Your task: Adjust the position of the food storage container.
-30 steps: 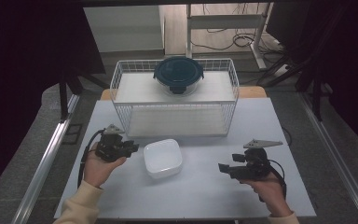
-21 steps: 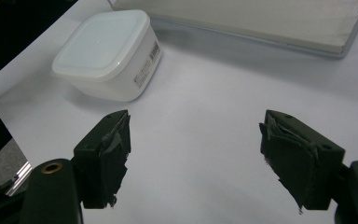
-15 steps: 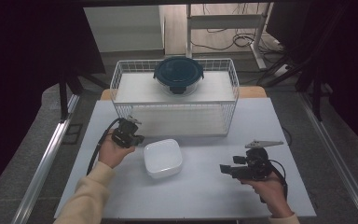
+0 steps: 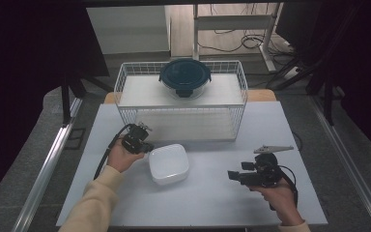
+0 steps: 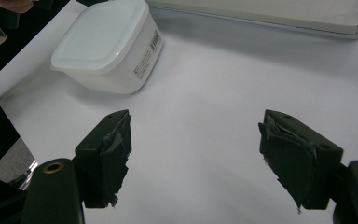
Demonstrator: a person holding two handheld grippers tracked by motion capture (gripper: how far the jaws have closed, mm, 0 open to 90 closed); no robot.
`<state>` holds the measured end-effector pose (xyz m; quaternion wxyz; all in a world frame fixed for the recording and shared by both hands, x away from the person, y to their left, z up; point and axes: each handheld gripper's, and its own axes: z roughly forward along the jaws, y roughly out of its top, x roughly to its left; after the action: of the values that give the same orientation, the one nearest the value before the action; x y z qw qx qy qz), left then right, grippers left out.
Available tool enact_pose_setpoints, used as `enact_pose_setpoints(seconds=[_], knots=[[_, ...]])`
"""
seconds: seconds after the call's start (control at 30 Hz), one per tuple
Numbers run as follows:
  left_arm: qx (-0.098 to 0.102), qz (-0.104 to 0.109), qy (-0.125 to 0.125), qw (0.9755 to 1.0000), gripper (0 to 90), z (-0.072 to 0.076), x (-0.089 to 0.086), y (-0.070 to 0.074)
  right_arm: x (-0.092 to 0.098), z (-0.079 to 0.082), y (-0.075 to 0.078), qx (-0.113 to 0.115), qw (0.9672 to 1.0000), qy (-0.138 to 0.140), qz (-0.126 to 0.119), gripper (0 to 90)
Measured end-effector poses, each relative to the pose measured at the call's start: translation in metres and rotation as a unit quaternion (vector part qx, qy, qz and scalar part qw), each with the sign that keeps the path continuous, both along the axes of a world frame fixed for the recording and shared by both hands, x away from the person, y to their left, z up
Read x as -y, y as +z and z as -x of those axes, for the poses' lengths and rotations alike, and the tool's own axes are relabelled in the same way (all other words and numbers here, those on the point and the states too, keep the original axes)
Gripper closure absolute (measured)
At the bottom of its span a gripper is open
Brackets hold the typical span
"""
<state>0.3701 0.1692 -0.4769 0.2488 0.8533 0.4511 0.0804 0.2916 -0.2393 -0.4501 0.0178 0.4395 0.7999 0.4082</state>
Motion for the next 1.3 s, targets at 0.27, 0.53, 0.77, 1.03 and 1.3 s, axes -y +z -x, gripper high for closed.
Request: enact_pose_setpoints(seconds=[0.27,0.53,0.77,1.03,1.3], knots=[[-0.009,-0.015,-0.017,0.9997,90.0,0.007,0.0,-0.001,0.002,0.0,0.003,-0.005,0.9997,0.003,-0.022,24.9],[-0.012,0.001,-0.033,0.9994,90.0,0.023,0.001,0.0,0.002,0.001,0.005,-0.003,0.9996,0.005,-0.026,25.0],[-0.011,0.01,-0.033,0.9994,90.0,0.036,0.002,0.0,0.004,0.001,0.006,-0.002,0.9996,0.001,-0.027,25.0],[-0.026,0.02,-0.047,0.9984,90.0,0.043,0.004,-0.004,0.003,0.001,0.005,-0.004,0.9997,0.0,-0.024,25.0],[-0.039,0.027,-0.068,0.9966,90.0,0.055,0.012,-0.01,0.002,0.001,0.004,-0.005,0.9997,0.0,-0.023,25.0]])
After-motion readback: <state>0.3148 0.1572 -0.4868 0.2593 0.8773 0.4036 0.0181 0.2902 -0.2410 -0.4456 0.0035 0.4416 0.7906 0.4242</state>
